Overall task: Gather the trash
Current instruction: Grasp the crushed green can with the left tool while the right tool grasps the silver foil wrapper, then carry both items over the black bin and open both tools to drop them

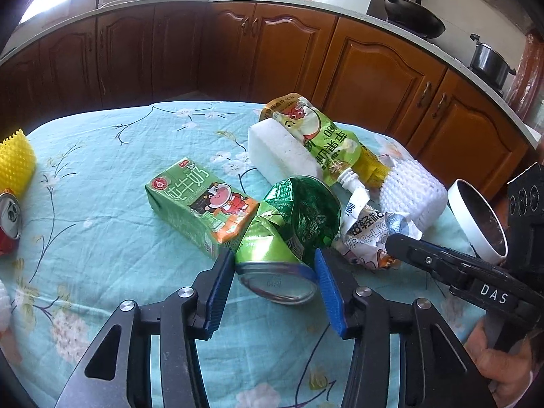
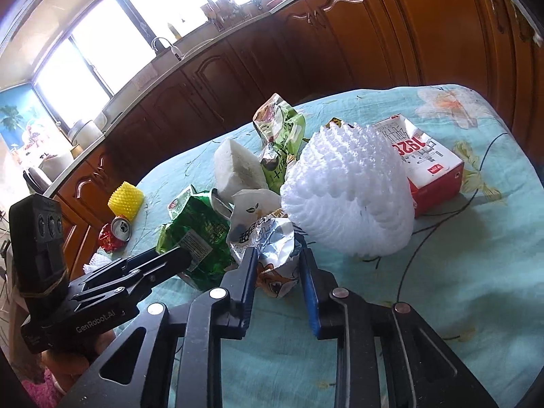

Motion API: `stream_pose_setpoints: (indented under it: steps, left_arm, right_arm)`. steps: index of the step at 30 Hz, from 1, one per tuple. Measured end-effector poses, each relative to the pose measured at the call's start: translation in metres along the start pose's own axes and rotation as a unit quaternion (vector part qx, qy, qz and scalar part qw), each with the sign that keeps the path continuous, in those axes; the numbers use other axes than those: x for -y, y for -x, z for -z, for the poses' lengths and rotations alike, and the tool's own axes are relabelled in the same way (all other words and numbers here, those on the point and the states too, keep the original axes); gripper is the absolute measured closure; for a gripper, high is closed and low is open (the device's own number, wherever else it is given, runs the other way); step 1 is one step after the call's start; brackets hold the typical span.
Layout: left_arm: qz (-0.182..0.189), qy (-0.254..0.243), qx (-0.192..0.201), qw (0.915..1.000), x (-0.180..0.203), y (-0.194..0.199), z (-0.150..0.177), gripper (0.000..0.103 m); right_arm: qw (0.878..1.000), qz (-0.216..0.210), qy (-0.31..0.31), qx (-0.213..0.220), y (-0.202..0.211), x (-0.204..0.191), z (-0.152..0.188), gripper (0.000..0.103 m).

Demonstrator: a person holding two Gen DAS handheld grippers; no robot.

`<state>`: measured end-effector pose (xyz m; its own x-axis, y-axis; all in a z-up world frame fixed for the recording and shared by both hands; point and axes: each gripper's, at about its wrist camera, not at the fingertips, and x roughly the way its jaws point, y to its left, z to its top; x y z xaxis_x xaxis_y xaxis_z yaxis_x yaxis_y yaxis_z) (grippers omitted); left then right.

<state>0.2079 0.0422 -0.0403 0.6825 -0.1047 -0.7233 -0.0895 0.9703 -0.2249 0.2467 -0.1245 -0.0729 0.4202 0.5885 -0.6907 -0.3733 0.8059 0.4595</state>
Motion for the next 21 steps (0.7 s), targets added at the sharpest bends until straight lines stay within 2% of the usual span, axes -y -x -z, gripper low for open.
stream_pose_setpoints:
  steps: [10, 18, 21]
  left_arm:
    - [0.029, -0.008, 0.011, 0.9995, 0.019, 0.021, 0.012, 0.057]
    - [0.052, -0.037, 0.019, 0.9978, 0.051, 0.031, 0.021, 0.058]
    - [0.062, -0.053, 0.009, 0.9966, 0.064, 0.028, 0.025, 0.058]
  right_arm:
    - [1.0, 0.004, -0.018, 0.016, 0.04, 0.015, 0.019, 0.078]
    - [0.998, 0.012, -0.046, 0.038, 0.076, 0.034, 0.036, 0.078]
    - [0.997, 0.021, -0.05, 0.047, 0.09, 0.039, 0.04, 0.078]
